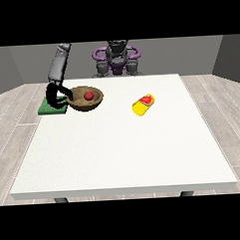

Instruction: Pick the cup and pour the ball into the bowl, then pick the bowl and place it on the pad

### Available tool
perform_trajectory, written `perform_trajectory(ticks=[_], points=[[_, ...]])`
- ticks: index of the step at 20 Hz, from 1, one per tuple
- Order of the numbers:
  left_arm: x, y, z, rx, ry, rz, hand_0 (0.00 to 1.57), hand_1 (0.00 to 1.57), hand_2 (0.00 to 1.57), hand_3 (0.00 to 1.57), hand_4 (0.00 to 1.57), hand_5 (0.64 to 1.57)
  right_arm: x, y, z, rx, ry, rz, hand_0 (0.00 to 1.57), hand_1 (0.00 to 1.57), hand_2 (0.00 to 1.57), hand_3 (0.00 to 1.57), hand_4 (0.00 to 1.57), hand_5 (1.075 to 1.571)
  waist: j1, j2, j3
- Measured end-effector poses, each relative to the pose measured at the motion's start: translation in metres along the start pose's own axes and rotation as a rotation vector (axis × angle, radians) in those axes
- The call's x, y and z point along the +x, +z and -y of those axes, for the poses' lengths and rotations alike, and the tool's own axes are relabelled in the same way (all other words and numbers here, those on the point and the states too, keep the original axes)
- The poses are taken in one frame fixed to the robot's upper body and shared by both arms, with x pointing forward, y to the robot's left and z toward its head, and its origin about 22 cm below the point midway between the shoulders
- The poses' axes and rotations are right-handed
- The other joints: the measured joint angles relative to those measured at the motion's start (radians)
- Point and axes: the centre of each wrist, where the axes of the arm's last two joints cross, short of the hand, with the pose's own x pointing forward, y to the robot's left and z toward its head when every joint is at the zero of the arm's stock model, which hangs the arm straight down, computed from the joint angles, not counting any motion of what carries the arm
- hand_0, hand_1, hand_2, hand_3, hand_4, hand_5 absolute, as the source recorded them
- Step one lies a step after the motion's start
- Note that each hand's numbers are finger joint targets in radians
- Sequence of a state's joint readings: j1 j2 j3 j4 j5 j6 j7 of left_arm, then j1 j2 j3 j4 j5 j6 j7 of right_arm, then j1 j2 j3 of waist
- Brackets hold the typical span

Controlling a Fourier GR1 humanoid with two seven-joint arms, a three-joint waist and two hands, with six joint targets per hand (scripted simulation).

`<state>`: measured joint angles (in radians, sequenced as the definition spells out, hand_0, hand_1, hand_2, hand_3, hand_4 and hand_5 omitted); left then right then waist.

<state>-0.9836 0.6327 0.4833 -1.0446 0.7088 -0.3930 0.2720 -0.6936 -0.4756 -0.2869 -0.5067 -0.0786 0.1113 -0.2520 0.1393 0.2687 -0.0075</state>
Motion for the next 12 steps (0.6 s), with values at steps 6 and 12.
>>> perform_trajectory(ticks=[6, 12], points=[[0.001, 0.017, -0.031, 0.061, -0.013, -0.025, 0.00, 0.00, 0.00, 0.00, 0.00, 1.571, 0.044, -0.017, 0.001, -0.002, 0.060, -0.018, 1.57, 1.57, 1.57, 1.00, 1.16, 1.554, -0.060, -0.039, 0.0051], [0.012, 0.020, -0.036, 0.078, -0.023, -0.006, 0.00, 0.00, 0.00, 0.00, 0.00, 1.571, 0.081, -0.018, 0.045, -0.013, 0.125, 0.003, 1.57, 1.57, 1.57, 1.17, 1.16, 1.568, -0.088, -0.029, 0.0074]])
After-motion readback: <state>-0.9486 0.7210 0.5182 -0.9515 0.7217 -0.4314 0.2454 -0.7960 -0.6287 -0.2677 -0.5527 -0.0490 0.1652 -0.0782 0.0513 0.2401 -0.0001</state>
